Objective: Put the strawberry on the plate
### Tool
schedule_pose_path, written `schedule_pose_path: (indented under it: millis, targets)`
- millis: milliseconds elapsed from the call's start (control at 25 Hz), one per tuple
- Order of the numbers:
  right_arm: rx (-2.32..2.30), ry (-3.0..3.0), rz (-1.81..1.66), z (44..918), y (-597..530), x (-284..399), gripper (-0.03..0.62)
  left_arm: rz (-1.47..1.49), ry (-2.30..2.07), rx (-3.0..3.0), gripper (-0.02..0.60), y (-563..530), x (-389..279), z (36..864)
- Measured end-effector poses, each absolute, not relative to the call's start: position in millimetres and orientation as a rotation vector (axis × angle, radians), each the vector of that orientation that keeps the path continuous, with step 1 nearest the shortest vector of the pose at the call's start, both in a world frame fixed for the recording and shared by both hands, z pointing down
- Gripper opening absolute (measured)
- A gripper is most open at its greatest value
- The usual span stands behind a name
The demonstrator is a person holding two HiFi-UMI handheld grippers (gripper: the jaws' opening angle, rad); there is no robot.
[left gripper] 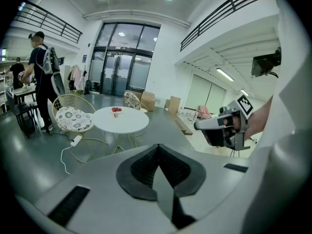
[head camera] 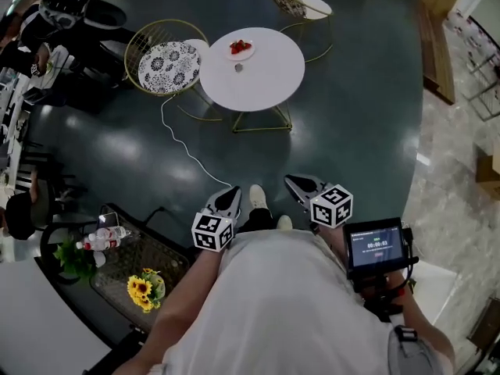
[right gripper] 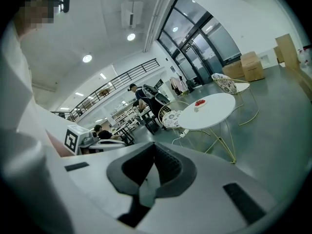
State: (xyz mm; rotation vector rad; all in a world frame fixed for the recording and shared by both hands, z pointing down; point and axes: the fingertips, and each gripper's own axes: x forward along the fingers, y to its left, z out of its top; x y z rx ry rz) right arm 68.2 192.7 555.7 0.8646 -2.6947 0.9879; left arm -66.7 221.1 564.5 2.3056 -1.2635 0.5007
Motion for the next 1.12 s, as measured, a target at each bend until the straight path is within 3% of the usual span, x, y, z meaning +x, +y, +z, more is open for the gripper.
schedule_pose_path:
  millis: [440, 1120]
  targets:
    - [0.978, -2.663, 0.980, 552, 145, 63, 0.008, 0.501, -1.163, 2.372, 0.008, 160, -70, 564]
    - [1.026, -2.632, 0.908, 544, 57, -5, 0.008, 0.445, -1.146, 2.400, 0.008, 70, -143, 561]
